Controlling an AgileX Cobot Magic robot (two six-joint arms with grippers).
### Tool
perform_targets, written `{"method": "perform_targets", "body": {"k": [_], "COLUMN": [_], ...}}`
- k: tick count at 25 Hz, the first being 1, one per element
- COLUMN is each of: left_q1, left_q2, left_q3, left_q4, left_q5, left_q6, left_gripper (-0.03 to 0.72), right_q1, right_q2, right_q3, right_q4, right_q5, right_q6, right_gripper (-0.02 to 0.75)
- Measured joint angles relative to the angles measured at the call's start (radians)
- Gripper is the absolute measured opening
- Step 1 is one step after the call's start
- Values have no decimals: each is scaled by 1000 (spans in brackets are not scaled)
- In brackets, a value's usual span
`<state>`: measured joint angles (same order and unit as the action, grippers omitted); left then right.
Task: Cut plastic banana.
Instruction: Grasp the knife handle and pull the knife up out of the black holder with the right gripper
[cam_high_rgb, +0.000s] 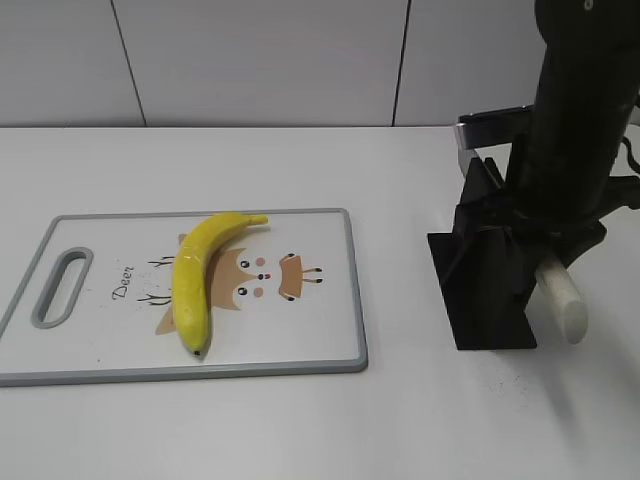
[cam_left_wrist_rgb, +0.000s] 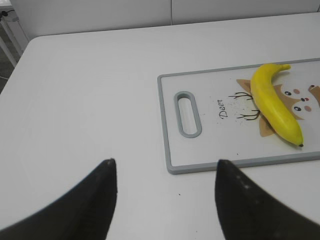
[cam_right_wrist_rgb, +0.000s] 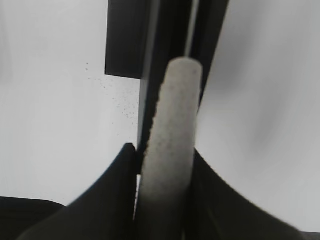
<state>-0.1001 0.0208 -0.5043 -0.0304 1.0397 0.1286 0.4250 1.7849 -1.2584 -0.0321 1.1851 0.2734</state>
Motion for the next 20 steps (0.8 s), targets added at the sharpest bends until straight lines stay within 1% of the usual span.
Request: {"method": "perform_targets", "body": {"k": [5, 9, 12, 16, 20], "left_q1": [0, 0, 0, 0, 0], "left_q2": [0, 0, 0, 0, 0], "left_q3": [0, 0, 0, 0, 0], "left_q4": [0, 0, 0, 0, 0], "left_q5": [0, 0, 0, 0, 0], "left_q6": [0, 0, 0, 0, 0], "left_gripper": [591, 591, 591, 591, 591], "right_q1": [-2, -5, -1, 0, 0], "right_q2": [-20, -125, -167, -204, -245], "right_q3": [-24, -71, -75, -75, -75], "right_q4": [15, 14, 26, 6, -23], "right_q5": [24, 27, 21, 22, 22], "right_q6": [3, 17, 0, -11, -133], "right_gripper": [205, 194, 189, 182, 182]}}
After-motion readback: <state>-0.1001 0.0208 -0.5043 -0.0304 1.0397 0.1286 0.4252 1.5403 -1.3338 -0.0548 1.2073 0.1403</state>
